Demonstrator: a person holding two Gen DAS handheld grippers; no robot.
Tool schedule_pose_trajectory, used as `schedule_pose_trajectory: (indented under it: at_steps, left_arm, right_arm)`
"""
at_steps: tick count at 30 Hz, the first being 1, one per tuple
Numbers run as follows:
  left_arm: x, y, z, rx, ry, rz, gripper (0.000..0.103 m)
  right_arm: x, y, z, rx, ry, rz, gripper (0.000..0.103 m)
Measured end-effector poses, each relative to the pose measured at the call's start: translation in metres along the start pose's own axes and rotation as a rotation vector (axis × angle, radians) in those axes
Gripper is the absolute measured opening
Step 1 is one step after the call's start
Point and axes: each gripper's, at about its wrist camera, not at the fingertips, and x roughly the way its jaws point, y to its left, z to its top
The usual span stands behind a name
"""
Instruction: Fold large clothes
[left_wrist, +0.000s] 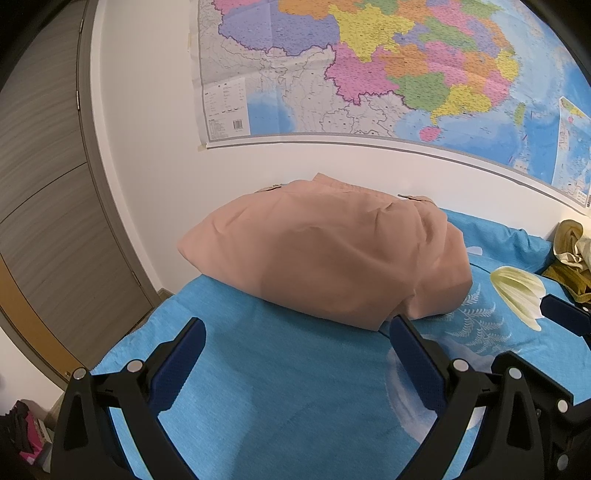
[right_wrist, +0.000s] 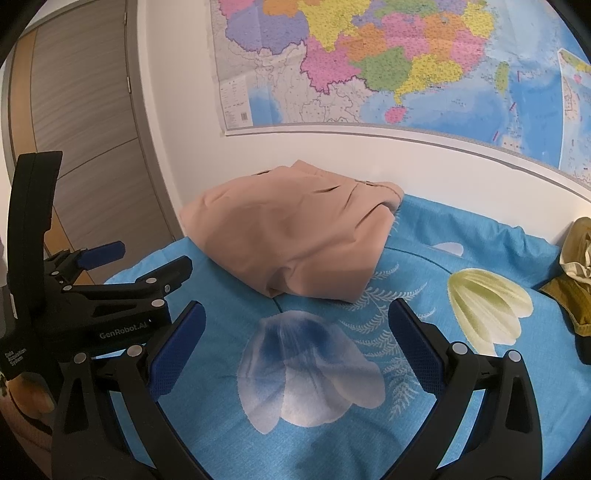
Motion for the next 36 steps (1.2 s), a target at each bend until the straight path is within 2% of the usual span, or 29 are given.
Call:
schedule_pose_trajectory:
  at_steps: [36]
  left_arm:
    - [-0.0061, 0.0056, -0.0048, -0.008, -0.008, -0.002, 0.096]
  right_arm:
    - [-0.0084, 0.0040, -0.0003, 0.002, -0.011, -0.002, 0.098]
